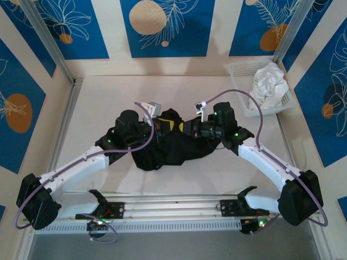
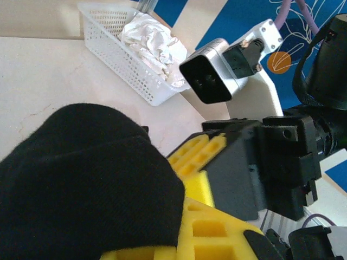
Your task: Fold the inside-out t-shirt
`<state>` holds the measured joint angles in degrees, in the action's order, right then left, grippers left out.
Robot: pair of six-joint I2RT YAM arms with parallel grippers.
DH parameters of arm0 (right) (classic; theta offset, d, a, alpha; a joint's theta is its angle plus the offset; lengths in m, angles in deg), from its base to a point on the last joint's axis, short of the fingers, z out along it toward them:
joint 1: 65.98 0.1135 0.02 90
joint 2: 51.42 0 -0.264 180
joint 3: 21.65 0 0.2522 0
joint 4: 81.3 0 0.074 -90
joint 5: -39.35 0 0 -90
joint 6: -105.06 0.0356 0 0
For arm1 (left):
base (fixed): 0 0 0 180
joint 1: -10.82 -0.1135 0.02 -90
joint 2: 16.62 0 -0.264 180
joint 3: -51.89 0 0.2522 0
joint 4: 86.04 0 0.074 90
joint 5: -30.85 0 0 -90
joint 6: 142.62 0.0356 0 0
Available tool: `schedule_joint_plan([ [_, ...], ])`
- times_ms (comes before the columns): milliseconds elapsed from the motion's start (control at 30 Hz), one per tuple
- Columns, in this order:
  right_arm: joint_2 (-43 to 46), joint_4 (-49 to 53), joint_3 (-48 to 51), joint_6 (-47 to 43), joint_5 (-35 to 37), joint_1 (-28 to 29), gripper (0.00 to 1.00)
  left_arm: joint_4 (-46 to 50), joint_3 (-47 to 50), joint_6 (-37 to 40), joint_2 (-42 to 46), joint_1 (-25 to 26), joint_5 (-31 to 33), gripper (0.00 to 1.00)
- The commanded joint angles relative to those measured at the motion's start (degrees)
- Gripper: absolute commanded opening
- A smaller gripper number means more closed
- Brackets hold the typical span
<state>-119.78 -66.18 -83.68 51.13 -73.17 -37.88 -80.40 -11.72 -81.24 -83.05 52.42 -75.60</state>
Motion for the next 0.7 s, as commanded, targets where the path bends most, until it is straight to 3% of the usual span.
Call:
schedule_joint_plan([
  [0,2.12,-1.63,0.31,-0.34,-0.96,-0.93,0.0,-2.24,0.54,-0.61,2.64,-1.04,-0.87,0.0],
  [133,7.04,-1.09,2.67,-1.56,0.47,-2.97,0.0,-2.31,1.58,-2.41,4.49,-3.35,-1.57,0.0],
  [433,11.49,-0.52,4.73,-8.04,2.11,-3.66,0.0,-5.67,3.44,-11.31,7.98,-11.5,-9.49,0.02],
  [667,15.15,-5.18,10.71,-18.2,5.27,0.91,0.0,-12.11,5.15,-19.03,8.9,-16.16,-13.85,0.0],
])
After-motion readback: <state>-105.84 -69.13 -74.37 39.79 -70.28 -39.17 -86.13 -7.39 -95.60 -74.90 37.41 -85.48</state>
